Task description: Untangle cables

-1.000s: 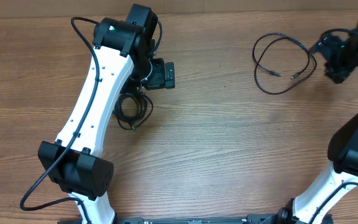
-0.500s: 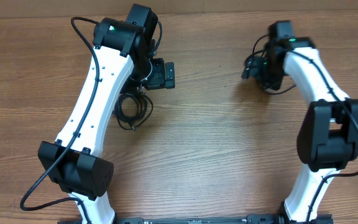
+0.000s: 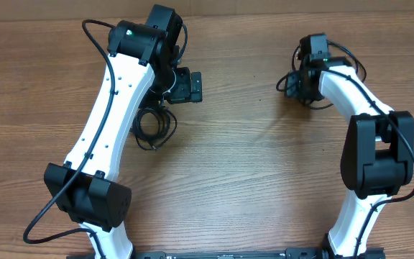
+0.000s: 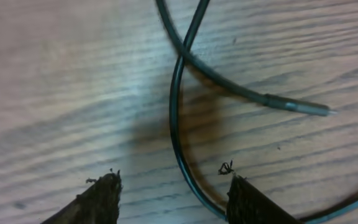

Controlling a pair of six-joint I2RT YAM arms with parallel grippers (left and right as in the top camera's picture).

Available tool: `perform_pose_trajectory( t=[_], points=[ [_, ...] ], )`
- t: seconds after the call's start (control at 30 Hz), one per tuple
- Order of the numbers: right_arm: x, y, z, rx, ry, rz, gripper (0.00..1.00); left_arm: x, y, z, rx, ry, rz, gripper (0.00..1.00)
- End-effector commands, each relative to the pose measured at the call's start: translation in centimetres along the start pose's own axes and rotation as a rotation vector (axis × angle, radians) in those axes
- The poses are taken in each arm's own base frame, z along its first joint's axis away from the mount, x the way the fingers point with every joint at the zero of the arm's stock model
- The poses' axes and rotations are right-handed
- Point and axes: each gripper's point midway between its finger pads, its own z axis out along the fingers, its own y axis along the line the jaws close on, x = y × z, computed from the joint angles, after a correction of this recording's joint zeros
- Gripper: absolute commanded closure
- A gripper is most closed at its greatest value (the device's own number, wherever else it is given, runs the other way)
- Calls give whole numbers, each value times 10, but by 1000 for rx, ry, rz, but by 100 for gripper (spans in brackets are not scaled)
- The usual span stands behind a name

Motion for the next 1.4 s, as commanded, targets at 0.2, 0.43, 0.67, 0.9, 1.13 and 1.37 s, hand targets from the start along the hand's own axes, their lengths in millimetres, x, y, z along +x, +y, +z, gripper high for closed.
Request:
perform_pose_trajectory(
  t=[0.2, 0.43, 0.67, 0.9, 1.13, 1.37],
  points=[
    [16, -16, 21, 27, 4, -50, 44, 0, 0, 4, -11, 9, -7, 0],
    [3, -39, 23, 39, -45, 3, 84, 0, 0, 4, -11, 9, -7, 0],
    [-49, -78, 14, 59, -235, 96, 96, 5, 0, 5, -17, 25, -6, 0],
    [-102, -100, -9, 65, -430, 143, 96, 3, 0, 5, -15, 19, -5, 0],
    [-163, -115, -76, 71, -553, 168, 93, 1, -1, 5, -11, 12, -5, 0],
    [-185, -116, -113, 69, -592, 169, 19, -1, -2, 5, -7, 3, -10, 0]
  ],
)
